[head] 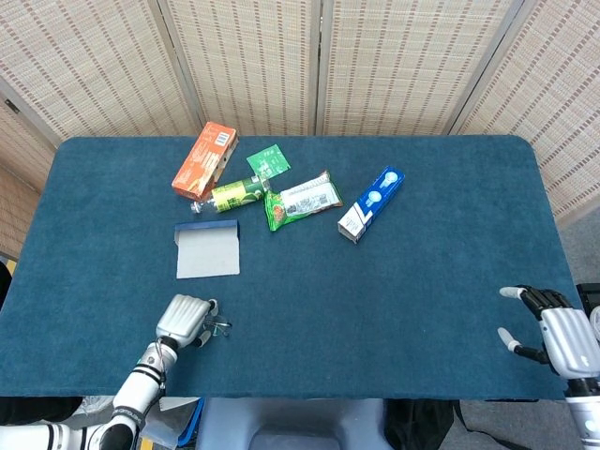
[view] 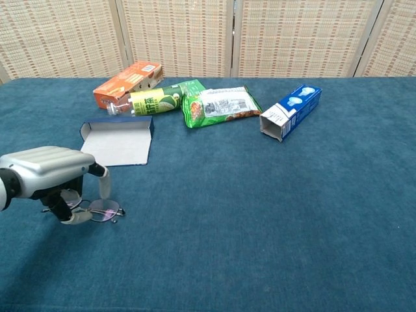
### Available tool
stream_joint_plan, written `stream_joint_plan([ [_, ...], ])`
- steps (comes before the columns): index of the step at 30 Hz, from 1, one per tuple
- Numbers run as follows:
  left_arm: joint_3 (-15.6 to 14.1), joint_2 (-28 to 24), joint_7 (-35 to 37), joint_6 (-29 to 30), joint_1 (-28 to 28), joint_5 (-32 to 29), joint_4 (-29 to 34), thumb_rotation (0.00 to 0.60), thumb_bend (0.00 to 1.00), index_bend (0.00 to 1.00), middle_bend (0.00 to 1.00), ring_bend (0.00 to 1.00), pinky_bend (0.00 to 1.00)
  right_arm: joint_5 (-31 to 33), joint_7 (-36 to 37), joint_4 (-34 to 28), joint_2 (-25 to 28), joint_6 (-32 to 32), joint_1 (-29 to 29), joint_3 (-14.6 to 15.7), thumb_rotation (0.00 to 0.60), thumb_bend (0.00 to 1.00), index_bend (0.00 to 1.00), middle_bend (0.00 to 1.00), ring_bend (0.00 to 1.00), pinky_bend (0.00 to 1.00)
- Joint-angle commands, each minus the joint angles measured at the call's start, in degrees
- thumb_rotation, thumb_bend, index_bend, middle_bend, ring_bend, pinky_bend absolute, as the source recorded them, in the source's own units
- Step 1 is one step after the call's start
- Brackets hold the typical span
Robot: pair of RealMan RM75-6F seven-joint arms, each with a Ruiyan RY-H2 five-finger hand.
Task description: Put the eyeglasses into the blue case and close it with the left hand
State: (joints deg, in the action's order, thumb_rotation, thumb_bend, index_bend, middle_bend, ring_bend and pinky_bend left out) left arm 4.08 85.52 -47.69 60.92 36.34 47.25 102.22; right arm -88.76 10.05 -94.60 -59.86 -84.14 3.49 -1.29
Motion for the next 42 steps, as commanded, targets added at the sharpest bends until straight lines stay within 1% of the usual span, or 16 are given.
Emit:
stream_joint_plan([
  [1,-0.3,0.4,-0.5,1.0,0.5,-0.8,0.4,0.600,0.31,0.39,1.00,1.00,1.00,0.1,0.1,0.1,0.0,-0.1,-0.1,0.0,0.600,0.25,0.29,0.29,0.30,0.25],
  [4,-0.5,0.4,-0.1,2.3,0.5,-0.3,0.8,0.600,0.31,0.39,1.00,1.00,1.00,0.2,0.3,0.2,0.0,-0.2,-0.2,0.0,0.600,0.25,0.29,0.29,0.30,0.25],
  [9,-1.8,-0.2,-0.8,3.5,0.7,-0.2,1.1,0.600,0.31,0.39,1.00,1.00,1.00,0.1,0.4,0.3,0.1,-0.1,-0.2,0.1,0.600,0.25,0.29,0.29,0.30,0.25],
  [17,-2.7,0.3,-1.4,4.2,1.1,-2.3,1.1,0.600,0.31,0.39,1.00,1.00,1.00,0.0,0.4,0.3,0.1,0.0,-0.2,0.2,0.600,0.25,0.29,0.29,0.30,0.25],
  [32,-3.1,1.4,-0.8,5.3,1.8,-3.5,-0.2,0.600,0.31,0.47,1.00,1.00,1.00,-0.1,0.4,0.0,0.4,-0.6,-0.7,0.2,0.600,0.25,0.29,0.29,0.30,0.26],
  [42,-3.2,1.5,-0.6,6.0,2.0,-3.9,-0.4,0.600,0.38,0.51,1.00,1.00,1.00,-0.2,0.5,0.0,0.4,-0.9,-1.0,0.3,0.600,0.25,0.29,0.29,0.30,0.26],
])
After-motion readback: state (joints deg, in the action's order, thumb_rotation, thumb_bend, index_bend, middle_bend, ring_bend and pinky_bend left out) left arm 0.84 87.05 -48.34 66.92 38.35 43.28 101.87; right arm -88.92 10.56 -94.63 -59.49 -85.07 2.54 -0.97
